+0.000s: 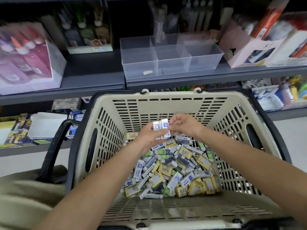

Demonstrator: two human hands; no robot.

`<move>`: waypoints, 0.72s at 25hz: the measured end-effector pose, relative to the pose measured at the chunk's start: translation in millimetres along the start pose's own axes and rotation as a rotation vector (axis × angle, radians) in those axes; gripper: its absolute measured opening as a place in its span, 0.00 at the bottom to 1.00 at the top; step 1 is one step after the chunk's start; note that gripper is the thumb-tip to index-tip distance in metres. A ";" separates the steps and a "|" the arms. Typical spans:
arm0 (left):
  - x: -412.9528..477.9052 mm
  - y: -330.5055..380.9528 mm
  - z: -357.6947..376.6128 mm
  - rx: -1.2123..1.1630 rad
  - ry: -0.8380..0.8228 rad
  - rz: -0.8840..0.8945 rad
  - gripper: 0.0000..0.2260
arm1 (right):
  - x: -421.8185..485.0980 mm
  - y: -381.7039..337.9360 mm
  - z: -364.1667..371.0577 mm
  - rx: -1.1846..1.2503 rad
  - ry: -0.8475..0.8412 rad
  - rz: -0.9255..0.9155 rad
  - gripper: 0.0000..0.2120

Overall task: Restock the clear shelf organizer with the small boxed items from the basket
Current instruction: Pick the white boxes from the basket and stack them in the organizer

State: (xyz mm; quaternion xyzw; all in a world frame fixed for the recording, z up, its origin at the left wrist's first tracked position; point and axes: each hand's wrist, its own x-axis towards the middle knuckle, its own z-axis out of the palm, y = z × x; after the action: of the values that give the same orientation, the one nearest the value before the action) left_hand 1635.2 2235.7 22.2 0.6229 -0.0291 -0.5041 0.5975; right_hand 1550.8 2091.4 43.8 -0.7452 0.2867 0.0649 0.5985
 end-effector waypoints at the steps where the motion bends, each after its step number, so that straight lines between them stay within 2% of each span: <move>1: 2.4 -0.4 -2.3 0.011 0.023 0.015 0.15 | 1.7 3.9 -1.2 -0.058 0.006 0.010 0.01; 2: 4.3 -0.5 -5.8 0.015 0.045 0.023 0.15 | 3.9 10.8 -4.7 -0.176 0.029 0.026 0.03; 5: 8.3 1.5 -14.6 -0.013 0.093 0.019 0.13 | 11.4 47.1 -21.6 -0.755 0.139 0.126 0.09; 7: 9.3 2.7 -18.1 -0.008 0.111 0.018 0.13 | 15.6 70.0 -24.0 -0.956 0.142 0.191 0.11; 10: 9.1 4.9 -23.0 -0.015 0.122 0.006 0.17 | 25.0 84.4 -16.4 -1.003 0.047 0.222 0.11; 12: 6.3 6.4 -24.8 -0.030 0.119 -0.012 0.17 | 30.5 84.2 -13.7 -1.014 0.035 0.207 0.08; 14: 4.7 7.1 -26.3 -0.047 0.114 -0.037 0.27 | 33.6 79.9 -13.1 -1.019 0.040 0.173 0.07; 16: 5.4 7.5 -29.2 -0.022 0.114 -0.063 0.37 | 34.3 69.3 -11.1 -0.958 0.043 0.120 0.06; 18: 3.9 11.4 -31.5 0.051 0.117 -0.033 0.35 | 31.3 49.7 -6.8 -0.788 0.034 0.044 0.07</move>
State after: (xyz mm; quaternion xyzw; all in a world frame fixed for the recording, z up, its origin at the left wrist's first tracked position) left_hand 1664.5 2252.5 21.7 0.6668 0.0033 -0.4757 0.5736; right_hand 1549.9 2068.2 -10.6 -0.9125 0.2656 0.1706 0.2602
